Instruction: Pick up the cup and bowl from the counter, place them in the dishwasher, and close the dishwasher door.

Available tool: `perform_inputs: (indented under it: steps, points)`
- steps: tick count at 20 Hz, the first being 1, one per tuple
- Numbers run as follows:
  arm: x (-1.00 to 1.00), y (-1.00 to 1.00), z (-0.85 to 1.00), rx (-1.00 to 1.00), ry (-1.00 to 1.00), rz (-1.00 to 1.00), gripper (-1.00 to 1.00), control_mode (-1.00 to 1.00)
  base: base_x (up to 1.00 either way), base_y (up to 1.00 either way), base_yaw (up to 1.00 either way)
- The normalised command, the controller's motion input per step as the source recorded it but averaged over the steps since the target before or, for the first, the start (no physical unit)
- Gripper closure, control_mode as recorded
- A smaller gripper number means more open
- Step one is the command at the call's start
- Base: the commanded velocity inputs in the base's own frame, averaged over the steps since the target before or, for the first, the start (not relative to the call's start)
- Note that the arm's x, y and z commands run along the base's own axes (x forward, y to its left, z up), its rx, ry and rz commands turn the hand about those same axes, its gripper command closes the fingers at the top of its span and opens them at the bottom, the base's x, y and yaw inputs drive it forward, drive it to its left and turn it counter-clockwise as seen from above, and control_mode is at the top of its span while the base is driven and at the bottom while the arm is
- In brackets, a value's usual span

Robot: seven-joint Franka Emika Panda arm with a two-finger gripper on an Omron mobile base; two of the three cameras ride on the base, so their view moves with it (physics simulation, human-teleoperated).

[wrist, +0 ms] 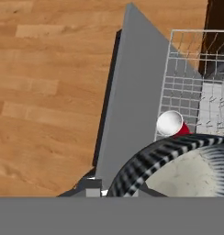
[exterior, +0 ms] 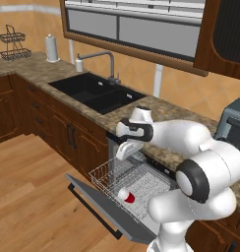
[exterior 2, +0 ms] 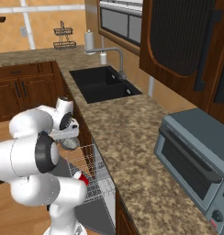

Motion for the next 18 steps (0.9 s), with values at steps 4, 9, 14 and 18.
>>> perform_inputs:
  steps: [4,9,14,18]
  points:
    - [0.29,0.79,-0.61,-0.02,0.08,-0.01,1.0,-1.0,0.0,0.0,0.0]
    - [0.64,0.33,-0.64,-0.03,0.0,0.0,1.0,-1.0,0.0,0.0,0.0]
    - [0.5,0.3,-0.81,-0.09,0.01,0.0,1.0,-1.0,0.0,0.0,0.0]
    - [0.63,0.0,-0.57,-0.07,0.15,0.0,1.0,-1.0,0.0,0.0,0.0]
